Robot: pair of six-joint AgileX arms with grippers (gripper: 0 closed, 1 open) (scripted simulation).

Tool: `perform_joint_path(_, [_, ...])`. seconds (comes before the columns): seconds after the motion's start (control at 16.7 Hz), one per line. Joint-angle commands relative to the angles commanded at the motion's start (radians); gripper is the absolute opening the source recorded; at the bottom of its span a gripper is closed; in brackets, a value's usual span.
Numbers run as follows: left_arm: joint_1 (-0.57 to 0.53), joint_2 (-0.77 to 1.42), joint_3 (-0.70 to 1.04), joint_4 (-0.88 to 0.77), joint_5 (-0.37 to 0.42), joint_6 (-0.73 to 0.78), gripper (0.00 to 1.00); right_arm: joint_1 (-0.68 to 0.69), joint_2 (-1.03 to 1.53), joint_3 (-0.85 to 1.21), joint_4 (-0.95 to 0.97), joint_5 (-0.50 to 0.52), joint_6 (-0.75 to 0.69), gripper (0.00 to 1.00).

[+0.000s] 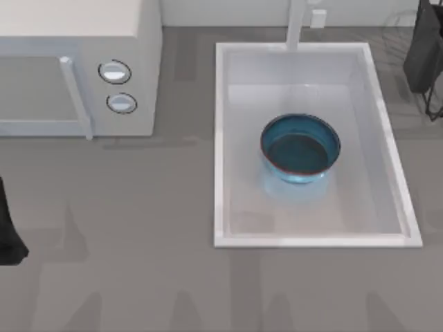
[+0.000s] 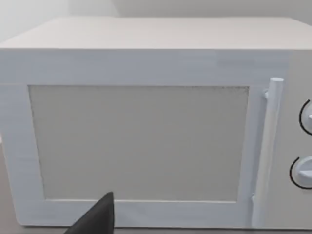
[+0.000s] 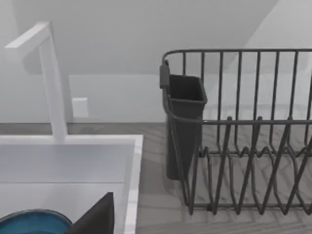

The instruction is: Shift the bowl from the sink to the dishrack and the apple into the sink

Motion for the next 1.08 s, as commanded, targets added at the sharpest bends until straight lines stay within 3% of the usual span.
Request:
perform_joint_path(0.36, [0.0, 0.0, 0.0, 0.0, 0.0, 0.0, 1.0, 0.083, 0.533, 0.495, -0.224, 0.011, 0.062, 1.0])
perform_joint_path(1.08, [0.0, 0.0, 0.0, 0.0, 0.0, 0.0, 1.0, 0.333, 1.919, 1.619, -0.927, -0.009, 0.346, 1.0])
